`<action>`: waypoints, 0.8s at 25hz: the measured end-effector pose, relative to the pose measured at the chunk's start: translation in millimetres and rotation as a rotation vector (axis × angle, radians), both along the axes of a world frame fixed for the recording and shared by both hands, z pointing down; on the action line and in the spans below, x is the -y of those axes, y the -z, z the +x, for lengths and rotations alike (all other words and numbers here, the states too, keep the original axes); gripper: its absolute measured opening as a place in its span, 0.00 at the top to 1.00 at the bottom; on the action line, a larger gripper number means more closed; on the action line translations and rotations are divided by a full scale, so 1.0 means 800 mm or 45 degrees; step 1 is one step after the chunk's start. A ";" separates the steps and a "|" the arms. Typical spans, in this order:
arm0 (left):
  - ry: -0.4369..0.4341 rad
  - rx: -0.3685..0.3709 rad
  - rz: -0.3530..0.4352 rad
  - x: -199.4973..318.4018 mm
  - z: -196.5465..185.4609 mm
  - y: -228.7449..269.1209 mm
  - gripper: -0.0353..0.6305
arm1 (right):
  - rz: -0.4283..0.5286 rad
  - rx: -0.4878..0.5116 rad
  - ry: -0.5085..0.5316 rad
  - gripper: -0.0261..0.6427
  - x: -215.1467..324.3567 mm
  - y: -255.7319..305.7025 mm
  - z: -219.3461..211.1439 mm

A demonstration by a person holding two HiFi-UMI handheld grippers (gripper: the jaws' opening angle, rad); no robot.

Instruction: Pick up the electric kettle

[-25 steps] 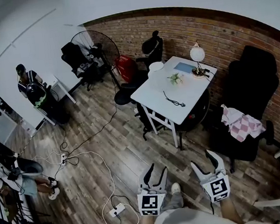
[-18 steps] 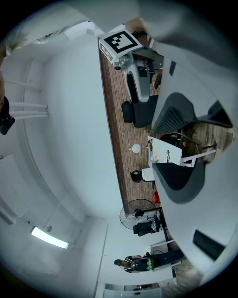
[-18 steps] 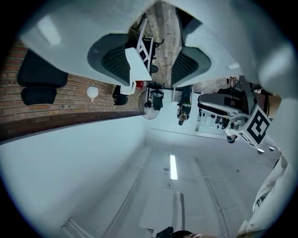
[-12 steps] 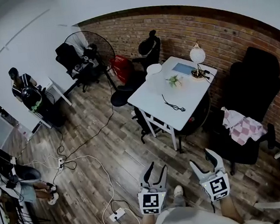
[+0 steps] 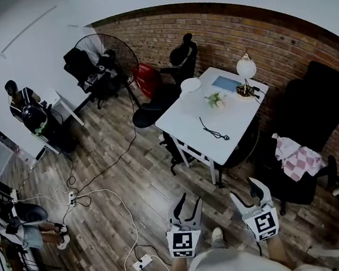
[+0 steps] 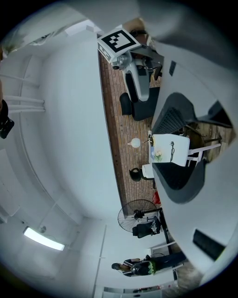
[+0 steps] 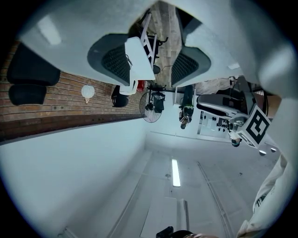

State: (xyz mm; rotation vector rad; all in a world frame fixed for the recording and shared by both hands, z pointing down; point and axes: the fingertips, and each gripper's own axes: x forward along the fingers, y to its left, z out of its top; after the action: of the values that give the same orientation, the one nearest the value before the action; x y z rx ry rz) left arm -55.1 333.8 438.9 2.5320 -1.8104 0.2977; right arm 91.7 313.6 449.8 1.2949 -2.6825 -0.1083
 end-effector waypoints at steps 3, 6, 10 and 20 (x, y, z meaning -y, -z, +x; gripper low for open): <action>-0.013 0.001 -0.003 0.021 -0.005 -0.001 0.66 | -0.054 0.010 -0.035 0.54 0.018 -0.003 -0.004; -0.028 0.001 -0.002 0.042 -0.008 -0.002 0.66 | -0.058 0.002 -0.047 0.54 0.038 -0.005 -0.009; -0.043 -0.003 -0.005 0.065 -0.016 -0.005 0.66 | -0.014 -0.013 -0.032 0.54 0.060 -0.006 -0.019; -0.068 -0.020 -0.002 0.110 -0.034 -0.007 0.66 | -0.041 -0.028 -0.085 0.54 0.099 -0.008 -0.033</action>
State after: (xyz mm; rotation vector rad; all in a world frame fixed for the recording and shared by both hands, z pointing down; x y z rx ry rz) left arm -82.1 245.9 444.8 2.5772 -1.7389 0.2790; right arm 65.5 234.1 456.3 1.3636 -2.6085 -0.0710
